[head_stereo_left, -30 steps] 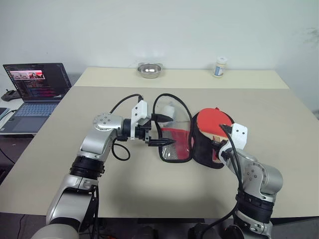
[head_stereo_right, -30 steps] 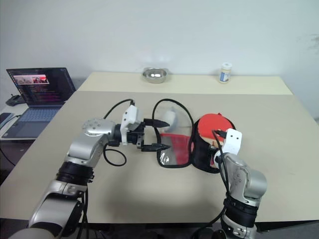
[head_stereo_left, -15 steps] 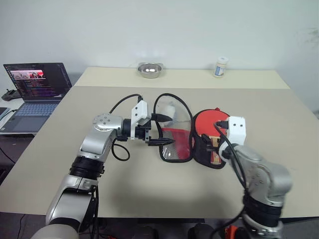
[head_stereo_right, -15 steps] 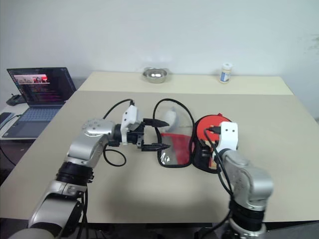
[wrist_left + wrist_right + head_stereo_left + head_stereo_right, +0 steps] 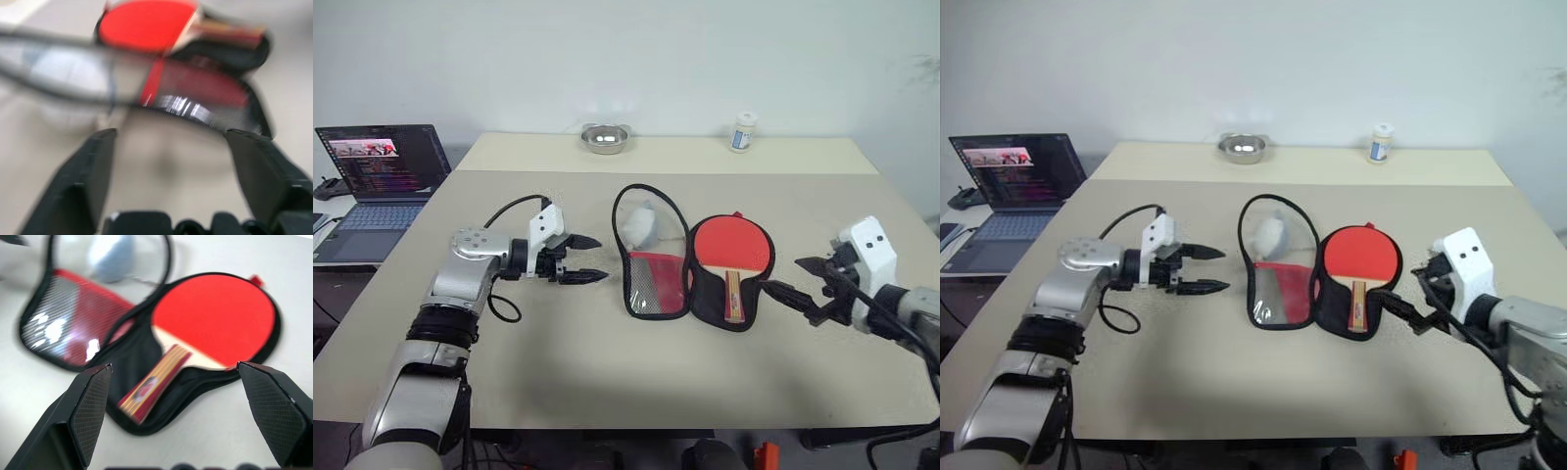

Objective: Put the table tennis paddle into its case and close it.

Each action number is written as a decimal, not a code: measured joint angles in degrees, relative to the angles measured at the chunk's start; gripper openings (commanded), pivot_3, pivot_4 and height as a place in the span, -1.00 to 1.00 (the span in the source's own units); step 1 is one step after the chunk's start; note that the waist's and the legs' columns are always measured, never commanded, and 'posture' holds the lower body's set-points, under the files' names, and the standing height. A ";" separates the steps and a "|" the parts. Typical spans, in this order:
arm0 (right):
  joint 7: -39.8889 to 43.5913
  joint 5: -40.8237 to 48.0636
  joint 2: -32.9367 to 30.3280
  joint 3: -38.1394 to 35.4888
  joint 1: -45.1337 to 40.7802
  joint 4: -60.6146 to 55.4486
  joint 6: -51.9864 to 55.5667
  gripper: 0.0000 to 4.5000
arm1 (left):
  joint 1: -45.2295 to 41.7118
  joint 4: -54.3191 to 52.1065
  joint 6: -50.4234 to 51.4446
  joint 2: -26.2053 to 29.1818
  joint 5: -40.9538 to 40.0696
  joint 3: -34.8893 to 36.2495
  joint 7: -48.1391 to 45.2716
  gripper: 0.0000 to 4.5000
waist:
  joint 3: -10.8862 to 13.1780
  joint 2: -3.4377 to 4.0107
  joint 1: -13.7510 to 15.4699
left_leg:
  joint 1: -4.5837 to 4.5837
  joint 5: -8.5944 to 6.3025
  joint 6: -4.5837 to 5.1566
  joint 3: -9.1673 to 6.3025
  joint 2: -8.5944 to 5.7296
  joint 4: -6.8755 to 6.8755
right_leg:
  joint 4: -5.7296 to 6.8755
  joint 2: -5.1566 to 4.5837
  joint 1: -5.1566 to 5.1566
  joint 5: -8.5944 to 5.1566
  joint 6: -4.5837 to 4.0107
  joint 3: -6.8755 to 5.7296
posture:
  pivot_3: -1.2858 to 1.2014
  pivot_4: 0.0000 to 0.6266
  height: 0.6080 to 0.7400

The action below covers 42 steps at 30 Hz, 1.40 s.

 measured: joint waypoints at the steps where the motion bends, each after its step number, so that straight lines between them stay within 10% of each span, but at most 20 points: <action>1: 1.86 1.49 -1.68 -1.01 0.42 -0.09 -0.41 1.00 | -1.20 3.30 -1.52 0.07 1.79 -0.40 0.97 0.01 | 0.06 -0.10 0.06 | 0.00 0.00 0.00 -0.01 0.00 0.01 | 0.00 0.00 0.00 0.00 0.00 -0.02 | 0.03 -0.52 1.00; 7: 6.78 5.85 -6.43 -2.82 4.08 -0.34 -4.72 1.00 | -6.48 14.80 -8.16 -2.51 7.98 -1.69 4.95 -0.98 | 0.18 -0.36 0.38 | -0.07 -0.02 0.03 -0.04 -0.03 0.02 | -0.08 -0.08 0.03 0.00 0.01 -0.08 | 0.03 -0.52 1.00; 30: 16.42 16.03 -13.83 -14.20 20.65 -0.15 -25.43 1.00 | -16.85 12.69 -5.75 -24.22 0.52 -1.14 -2.87 -0.98 | 0.25 -0.47 1.70 | -0.28 -0.01 0.03 -0.43 -0.06 0.19 | -0.12 -0.06 0.11 0.01 0.00 -0.57 | 0.03 -0.52 1.00; 42: 5.39 15.08 -14.98 -11.99 20.44 5.36 -24.38 1.00 | -16.57 13.84 -8.27 -28.98 2.06 -3.23 -2.87 -0.98 | 0.25 -0.48 1.45 | -0.15 0.01 0.01 -0.39 0.00 0.19 | 0.01 -0.05 0.12 0.01 0.00 -0.49 | 0.03 -0.52 1.00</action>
